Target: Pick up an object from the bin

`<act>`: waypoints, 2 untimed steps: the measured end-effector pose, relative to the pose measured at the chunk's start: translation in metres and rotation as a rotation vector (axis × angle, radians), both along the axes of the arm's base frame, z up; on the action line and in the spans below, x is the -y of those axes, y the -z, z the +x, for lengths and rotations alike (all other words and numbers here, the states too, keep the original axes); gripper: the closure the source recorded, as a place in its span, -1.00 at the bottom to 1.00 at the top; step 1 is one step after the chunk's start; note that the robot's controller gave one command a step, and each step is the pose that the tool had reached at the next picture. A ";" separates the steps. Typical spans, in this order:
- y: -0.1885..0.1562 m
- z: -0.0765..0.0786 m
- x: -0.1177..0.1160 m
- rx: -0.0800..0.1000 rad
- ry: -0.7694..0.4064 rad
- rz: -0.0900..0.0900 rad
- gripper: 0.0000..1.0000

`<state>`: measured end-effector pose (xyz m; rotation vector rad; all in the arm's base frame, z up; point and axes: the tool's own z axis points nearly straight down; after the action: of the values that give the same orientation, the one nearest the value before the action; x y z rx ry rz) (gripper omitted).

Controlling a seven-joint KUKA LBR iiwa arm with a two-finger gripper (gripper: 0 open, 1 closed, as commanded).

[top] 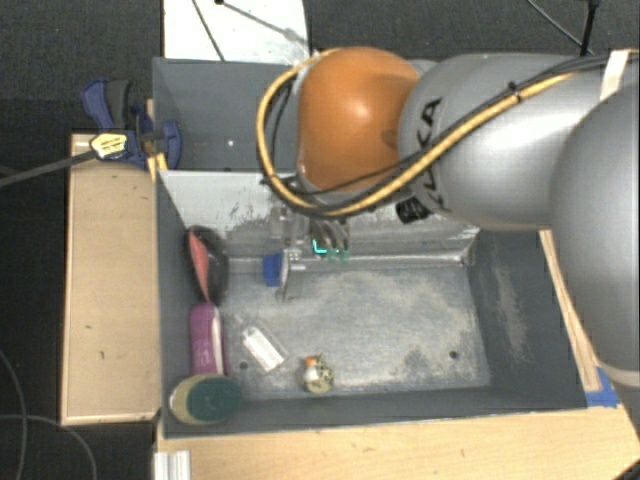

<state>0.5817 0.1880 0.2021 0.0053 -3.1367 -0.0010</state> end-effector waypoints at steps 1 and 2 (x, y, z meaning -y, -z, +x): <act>0.136 -0.078 -0.019 -0.004 0.022 -0.002 -1.00; 0.101 -0.100 -0.001 0.005 -0.124 -0.001 -1.00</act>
Offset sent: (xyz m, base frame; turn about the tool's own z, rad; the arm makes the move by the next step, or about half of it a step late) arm -0.0747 0.0185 -0.1321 0.0253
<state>0.4820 0.1885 0.1009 0.1993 -3.1352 0.0003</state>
